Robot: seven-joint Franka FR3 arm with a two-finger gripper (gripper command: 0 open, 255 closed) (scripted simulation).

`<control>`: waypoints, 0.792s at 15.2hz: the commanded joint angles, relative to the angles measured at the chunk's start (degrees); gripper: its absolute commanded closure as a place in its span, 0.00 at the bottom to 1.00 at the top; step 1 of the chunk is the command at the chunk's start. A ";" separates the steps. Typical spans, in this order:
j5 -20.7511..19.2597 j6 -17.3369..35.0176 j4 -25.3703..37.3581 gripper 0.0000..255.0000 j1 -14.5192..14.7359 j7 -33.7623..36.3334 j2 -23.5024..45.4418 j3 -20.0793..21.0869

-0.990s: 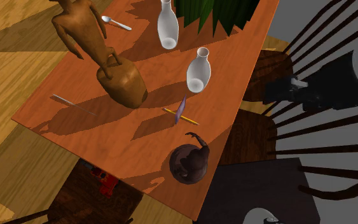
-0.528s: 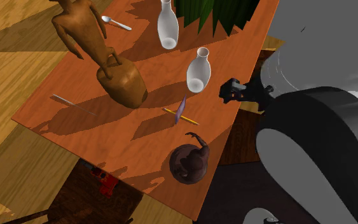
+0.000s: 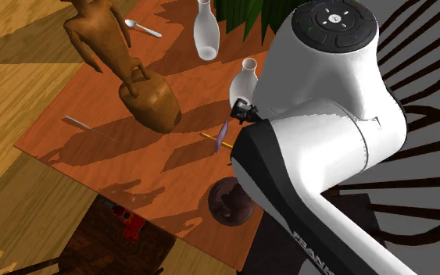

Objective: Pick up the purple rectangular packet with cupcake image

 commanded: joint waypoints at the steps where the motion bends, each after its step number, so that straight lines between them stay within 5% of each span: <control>1: -2.31 2.01 1.90 0.00 -0.60 4.97 4.52 2.52; 9: -17.93 5.98 12.58 0.00 0.40 26.04 25.08 7.09; 12: -20.06 7.24 13.12 0.00 1.30 28.24 27.65 6.48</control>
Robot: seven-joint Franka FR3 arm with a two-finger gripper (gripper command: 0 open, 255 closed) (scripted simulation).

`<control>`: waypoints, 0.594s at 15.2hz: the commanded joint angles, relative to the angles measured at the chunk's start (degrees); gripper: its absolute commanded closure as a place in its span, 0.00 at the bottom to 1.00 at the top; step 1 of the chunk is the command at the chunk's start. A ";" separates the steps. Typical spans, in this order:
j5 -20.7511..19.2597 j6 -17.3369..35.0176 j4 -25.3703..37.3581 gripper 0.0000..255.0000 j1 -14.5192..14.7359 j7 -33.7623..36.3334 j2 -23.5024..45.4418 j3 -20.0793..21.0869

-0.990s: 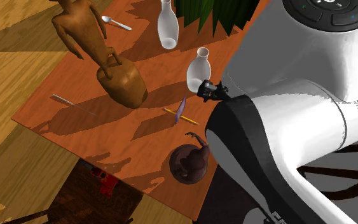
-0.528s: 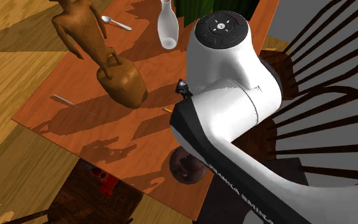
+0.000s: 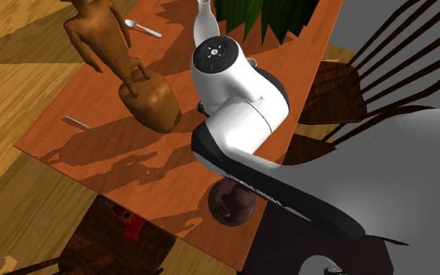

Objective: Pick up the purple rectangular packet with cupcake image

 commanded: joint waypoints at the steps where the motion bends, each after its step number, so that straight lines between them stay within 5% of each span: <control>1: -1.33 1.29 -0.20 0.00 0.32 1.22 1.43 -0.32; 7: -3.73 4.07 -1.09 0.00 0.89 3.11 3.89 -1.10; 8: -3.62 4.15 -1.32 1.00 0.82 3.01 3.70 -1.07; 9: -3.60 4.30 -1.58 1.00 0.82 3.07 3.58 -1.05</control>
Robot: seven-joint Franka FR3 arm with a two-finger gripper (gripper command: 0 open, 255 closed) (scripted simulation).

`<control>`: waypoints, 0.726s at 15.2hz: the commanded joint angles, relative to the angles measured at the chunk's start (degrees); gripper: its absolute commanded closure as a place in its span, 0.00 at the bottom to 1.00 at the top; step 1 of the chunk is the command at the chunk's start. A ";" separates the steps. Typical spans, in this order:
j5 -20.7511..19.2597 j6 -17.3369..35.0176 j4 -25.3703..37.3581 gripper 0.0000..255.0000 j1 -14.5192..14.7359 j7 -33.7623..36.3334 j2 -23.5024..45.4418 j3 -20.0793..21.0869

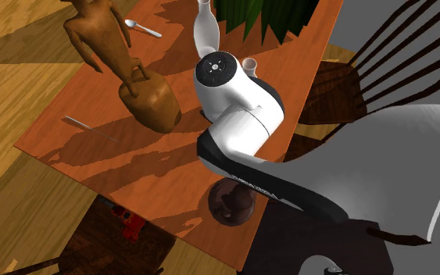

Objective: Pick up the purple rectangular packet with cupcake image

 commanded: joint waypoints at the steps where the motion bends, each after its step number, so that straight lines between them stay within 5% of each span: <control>1: -0.15 0.17 -0.60 1.00 0.03 0.04 0.19 -0.01; 11: 1.30 -1.97 0.61 1.00 -0.23 -1.14 -1.07 0.47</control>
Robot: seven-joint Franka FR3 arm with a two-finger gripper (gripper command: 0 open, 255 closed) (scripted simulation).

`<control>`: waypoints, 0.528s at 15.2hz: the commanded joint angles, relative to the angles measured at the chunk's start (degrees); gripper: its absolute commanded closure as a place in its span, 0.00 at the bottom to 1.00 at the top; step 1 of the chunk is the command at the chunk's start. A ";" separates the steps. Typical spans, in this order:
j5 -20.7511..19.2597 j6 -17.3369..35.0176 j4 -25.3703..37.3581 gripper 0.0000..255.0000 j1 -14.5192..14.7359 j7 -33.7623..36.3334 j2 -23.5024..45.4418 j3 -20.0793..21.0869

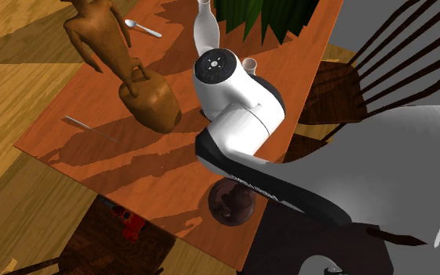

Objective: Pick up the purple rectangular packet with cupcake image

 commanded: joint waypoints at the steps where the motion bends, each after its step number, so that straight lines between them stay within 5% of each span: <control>1: 0.91 -1.25 0.54 1.00 -0.19 -0.76 -0.83 0.29; 8: 4.15 -5.70 2.38 1.00 -0.83 -3.36 -4.25 1.10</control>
